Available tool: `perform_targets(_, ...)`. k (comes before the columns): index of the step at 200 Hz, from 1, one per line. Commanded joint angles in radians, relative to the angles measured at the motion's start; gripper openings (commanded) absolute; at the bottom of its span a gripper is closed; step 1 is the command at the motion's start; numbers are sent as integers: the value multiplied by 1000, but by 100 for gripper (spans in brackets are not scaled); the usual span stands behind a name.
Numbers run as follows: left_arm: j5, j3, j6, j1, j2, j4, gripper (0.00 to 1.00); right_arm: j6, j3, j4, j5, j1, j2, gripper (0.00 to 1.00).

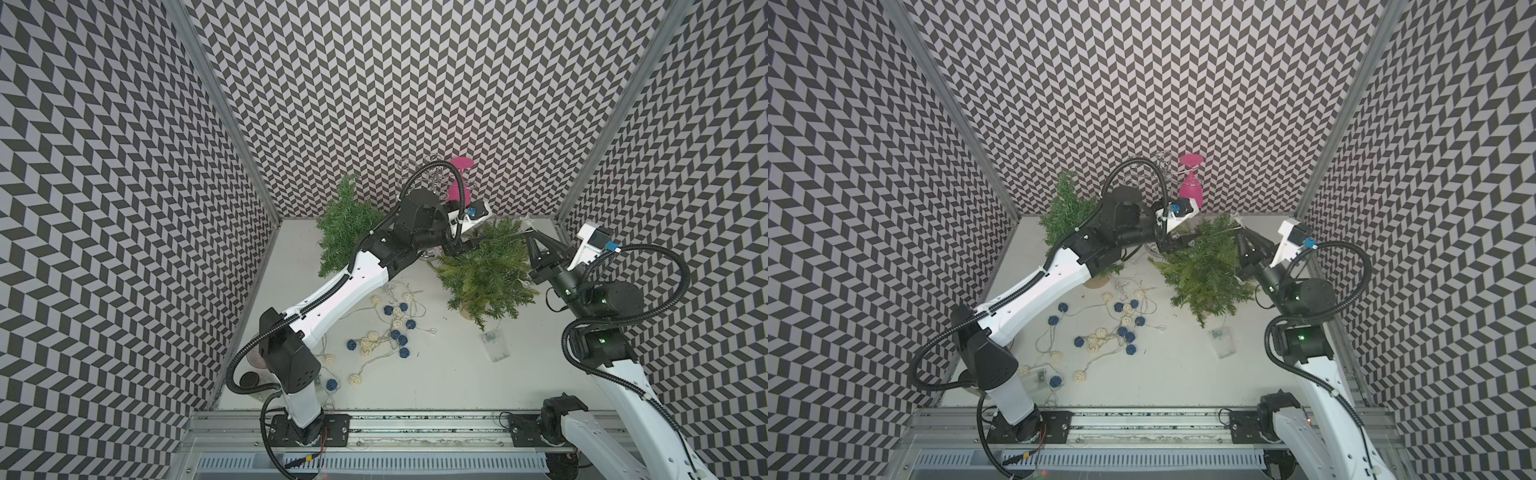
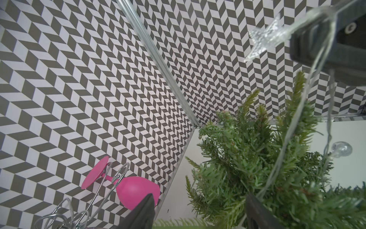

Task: Wrap string light around the christmas tree
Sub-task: Wrap the light string around the Christmas tree.

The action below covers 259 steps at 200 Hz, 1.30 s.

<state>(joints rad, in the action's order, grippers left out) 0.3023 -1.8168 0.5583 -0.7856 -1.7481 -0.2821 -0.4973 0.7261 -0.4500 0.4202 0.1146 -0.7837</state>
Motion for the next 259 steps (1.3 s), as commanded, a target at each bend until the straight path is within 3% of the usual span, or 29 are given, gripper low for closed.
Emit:
perform_targets(1,-36,-18,53,-25,13,10,72,-4,-2,-61,11,-4,16,0)
perform_targets(14,-31,-21,36,-13,6,18,73,-13,-4,-71,25,-4,14,0)
perform_targets(32,96,14,-23,32,40,59,78,-12,0,-65,27,-4,14,0)
perform_targets(55,111,136,-34,25,132,184,89,-6,-9,-61,17,-5,22,0)
perform_targets(67,76,145,-26,10,144,205,89,-8,-20,-72,18,-4,27,0)
perform_targets(95,89,29,-1,3,63,65,77,-9,-10,-65,25,-4,17,0)
perform_targets(117,45,-22,16,-22,8,22,71,-9,-10,-65,19,-4,21,0)
perform_targets(152,9,-84,25,-32,-56,-24,52,-5,-16,-61,9,-5,30,0)
perform_targets(163,28,-95,20,-25,-66,-30,50,-3,-16,-62,6,-5,30,0)
perform_targets(179,54,-95,16,-22,-75,-32,37,-3,-15,-57,2,-4,29,0)
perform_targets(189,40,-91,8,-20,-74,-18,21,-3,-14,-56,-2,-4,30,0)
perform_targets(197,20,-91,3,-20,-75,-10,17,-1,-16,-55,-6,-4,33,0)
perform_targets(211,17,-83,-4,-9,-68,2,23,0,-18,-50,-15,-4,37,0)
perform_targets(233,-9,-66,3,-9,-62,-5,44,-8,-18,-62,-12,-4,37,0)
perform_targets(259,29,2,-10,2,-22,31,59,-9,10,-42,-1,-5,19,0)
